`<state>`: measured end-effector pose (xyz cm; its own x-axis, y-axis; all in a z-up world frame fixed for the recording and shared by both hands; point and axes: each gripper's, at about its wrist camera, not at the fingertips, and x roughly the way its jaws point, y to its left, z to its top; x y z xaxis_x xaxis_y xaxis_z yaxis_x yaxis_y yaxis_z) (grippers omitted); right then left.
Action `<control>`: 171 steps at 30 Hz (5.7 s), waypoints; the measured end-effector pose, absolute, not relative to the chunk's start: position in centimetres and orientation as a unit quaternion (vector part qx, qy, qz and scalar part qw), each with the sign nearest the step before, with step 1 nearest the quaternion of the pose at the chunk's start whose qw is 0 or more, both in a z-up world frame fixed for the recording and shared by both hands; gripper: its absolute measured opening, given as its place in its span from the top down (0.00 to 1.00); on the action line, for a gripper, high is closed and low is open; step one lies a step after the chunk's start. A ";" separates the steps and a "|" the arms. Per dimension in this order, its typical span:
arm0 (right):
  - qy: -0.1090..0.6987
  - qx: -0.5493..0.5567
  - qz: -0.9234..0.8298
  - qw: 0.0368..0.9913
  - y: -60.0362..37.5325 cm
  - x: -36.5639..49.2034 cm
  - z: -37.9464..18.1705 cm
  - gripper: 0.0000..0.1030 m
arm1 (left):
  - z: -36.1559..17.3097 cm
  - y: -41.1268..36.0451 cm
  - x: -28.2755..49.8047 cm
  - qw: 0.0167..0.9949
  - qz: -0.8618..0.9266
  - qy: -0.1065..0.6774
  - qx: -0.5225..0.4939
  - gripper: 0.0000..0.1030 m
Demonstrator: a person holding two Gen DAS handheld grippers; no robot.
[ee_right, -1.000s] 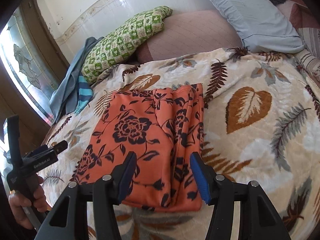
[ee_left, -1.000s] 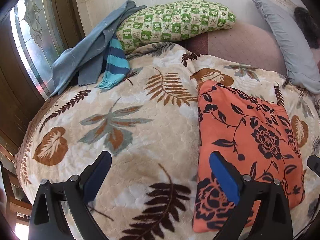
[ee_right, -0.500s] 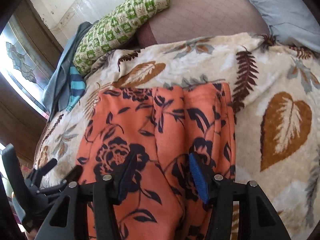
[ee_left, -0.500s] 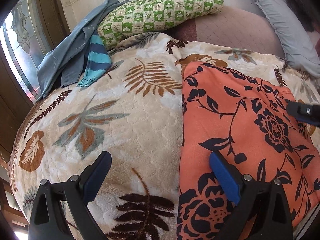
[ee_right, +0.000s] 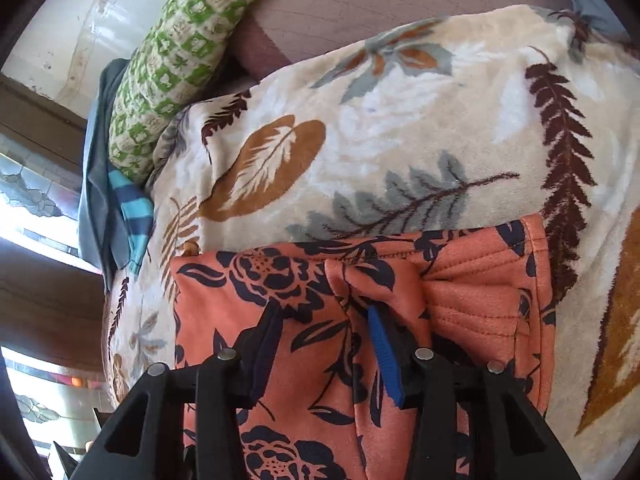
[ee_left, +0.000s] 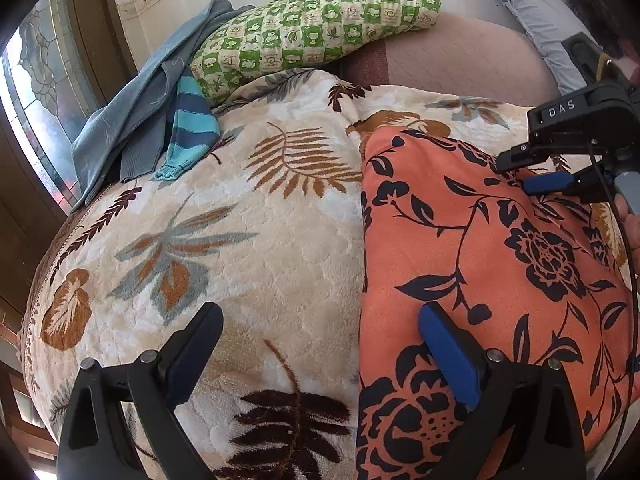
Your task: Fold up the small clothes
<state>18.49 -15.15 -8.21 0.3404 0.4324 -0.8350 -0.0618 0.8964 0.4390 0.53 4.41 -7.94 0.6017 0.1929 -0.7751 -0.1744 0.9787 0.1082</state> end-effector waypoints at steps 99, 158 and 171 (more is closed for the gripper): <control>0.304 0.016 0.192 0.933 -18.9 -10.2 0.3 0.46 | 1.9 1.2 -13.4 0.936 0.113 0.334 0.011 0.04; 0.266 -0.018 0.210 0.940 -14.0 -16.6 6.2 0.43 | 7.1 5.1 -17.8 0.951 0.132 0.279 -0.023 0.04; 0.246 -0.029 0.207 0.946 -13.4 -18.1 7.9 0.43 | 9.0 5.5 -20.0 0.957 0.129 0.257 -0.026 0.04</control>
